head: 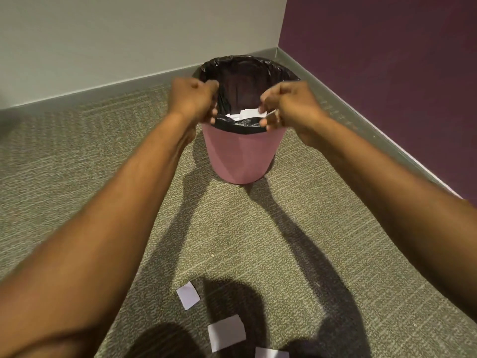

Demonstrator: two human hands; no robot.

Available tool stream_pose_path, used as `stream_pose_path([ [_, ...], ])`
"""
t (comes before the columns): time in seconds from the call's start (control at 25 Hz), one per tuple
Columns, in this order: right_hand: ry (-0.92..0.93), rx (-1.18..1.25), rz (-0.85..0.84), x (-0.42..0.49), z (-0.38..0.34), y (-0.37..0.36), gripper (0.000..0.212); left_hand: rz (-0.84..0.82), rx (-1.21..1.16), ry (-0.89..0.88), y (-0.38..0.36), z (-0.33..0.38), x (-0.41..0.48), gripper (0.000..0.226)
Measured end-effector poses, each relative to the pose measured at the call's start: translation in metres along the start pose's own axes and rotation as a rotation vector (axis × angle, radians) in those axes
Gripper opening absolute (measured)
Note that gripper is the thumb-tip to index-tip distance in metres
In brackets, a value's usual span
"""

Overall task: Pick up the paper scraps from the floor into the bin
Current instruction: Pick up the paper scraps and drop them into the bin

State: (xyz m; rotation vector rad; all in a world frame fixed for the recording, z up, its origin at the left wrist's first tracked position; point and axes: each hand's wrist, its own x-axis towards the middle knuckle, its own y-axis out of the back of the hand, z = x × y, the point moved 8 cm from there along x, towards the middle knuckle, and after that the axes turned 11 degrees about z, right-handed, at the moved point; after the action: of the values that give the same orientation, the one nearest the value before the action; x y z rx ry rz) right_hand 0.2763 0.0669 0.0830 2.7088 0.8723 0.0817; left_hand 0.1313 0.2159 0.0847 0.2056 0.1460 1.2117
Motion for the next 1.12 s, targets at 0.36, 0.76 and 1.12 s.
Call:
stream_pose_path([
  [0.36,0.060,-0.591,-0.734,-0.202,0.194,-0.064,0.018,-0.401,0.569,0.011,0.038,-0.244,-0.187,0.014],
  [0.76,0.418,-1.079,-0.831,-0.308,0.257,-0.062,0.053,-0.798,1.069,-0.623,0.032,-0.283,-0.308,0.077],
  [1.12,0.474,-1.299,-0.603,-0.374,0.292,-0.056,0.008,-0.716,1.131,-0.655,0.034,-0.303,-0.332,0.054],
])
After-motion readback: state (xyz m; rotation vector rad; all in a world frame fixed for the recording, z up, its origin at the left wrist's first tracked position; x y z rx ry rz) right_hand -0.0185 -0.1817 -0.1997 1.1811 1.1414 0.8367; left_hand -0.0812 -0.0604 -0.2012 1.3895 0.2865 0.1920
